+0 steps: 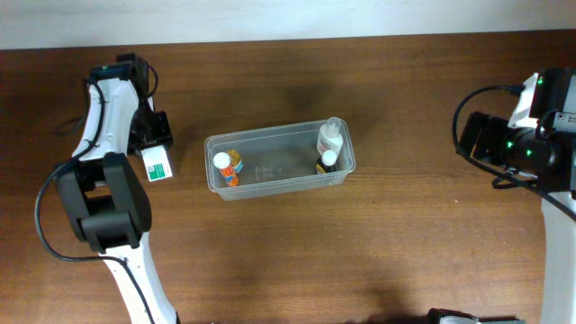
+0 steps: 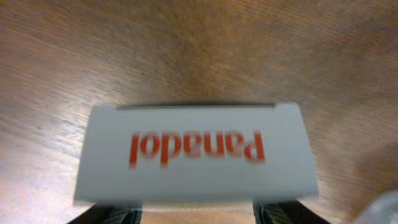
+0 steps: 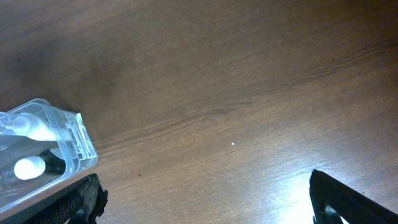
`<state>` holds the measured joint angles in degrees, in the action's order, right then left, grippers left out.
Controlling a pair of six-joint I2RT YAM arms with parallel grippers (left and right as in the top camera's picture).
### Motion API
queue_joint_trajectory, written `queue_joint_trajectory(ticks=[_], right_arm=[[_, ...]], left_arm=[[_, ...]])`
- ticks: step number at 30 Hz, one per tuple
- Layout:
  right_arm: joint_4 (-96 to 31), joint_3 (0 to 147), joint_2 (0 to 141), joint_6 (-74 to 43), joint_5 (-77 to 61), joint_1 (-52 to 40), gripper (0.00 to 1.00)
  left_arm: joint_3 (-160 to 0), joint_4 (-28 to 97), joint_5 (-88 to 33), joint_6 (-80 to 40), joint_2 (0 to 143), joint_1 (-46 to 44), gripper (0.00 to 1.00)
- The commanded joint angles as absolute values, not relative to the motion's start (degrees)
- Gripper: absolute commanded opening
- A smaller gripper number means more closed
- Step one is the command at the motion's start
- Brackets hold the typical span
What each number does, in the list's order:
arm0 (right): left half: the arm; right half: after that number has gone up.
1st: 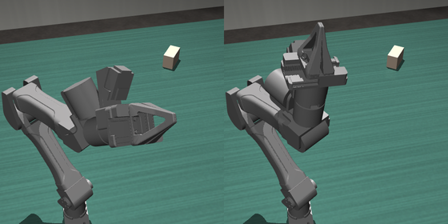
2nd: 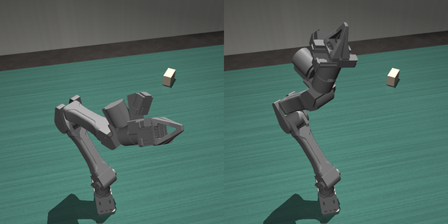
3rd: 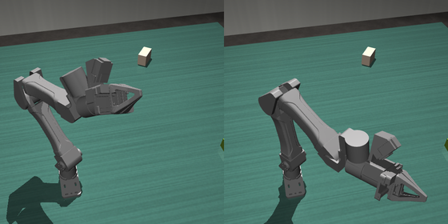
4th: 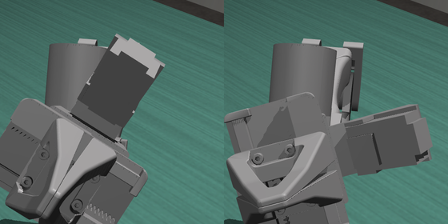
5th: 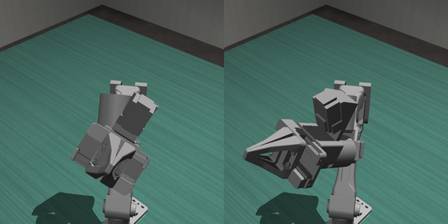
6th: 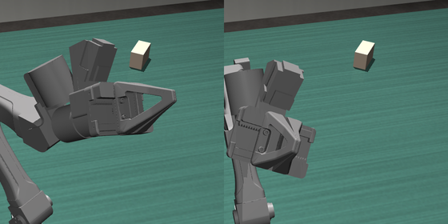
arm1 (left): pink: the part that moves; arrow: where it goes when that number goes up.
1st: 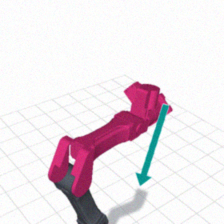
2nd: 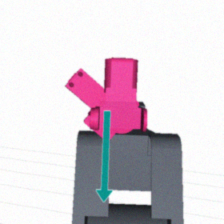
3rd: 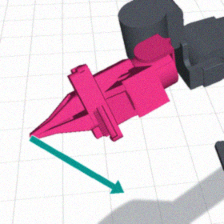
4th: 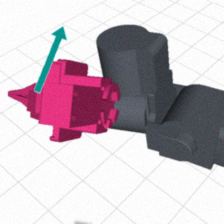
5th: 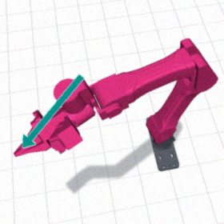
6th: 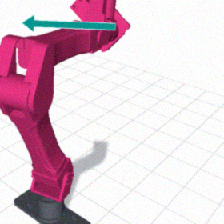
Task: Pack container
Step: 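Grasp the Panadol box with the left gripper and lift it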
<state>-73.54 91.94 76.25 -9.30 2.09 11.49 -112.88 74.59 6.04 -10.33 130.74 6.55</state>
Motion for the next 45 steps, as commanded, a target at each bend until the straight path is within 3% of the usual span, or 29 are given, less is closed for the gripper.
queue_joint_trajectory(ticks=[1, 17, 25, 29, 45], right_arm=[[-73.5, 92.9, 76.3, -10.0, 2.0, 11.9, 0.98], [-73.5, 92.9, 76.3, -10.0, 2.0, 11.9, 0.98], [-73.5, 92.9, 76.3, -10.0, 2.0, 11.9, 0.98], [-73.5, 92.9, 76.3, -10.0, 2.0, 11.9, 0.98], [-73.5, 92.9, 76.3, -10.0, 2.0, 11.9, 0.98]], left_arm=[[-118.8, 77.3, 6.7, -10.9, 131.4, 6.5, 0.56], [-134.1, 81.5, 8.7, -10.9, 131.1, -1.9, 0.57], [-134.1, 78.5, 8.8, -25.6, 131.2, 3.7, 0.73], [-134.0, 78.0, 8.8, -33.0, 131.3, 5.4, 0.74], [-134.0, 73.0, 6.9, -31.0, 141.4, 11.1, 0.74]])
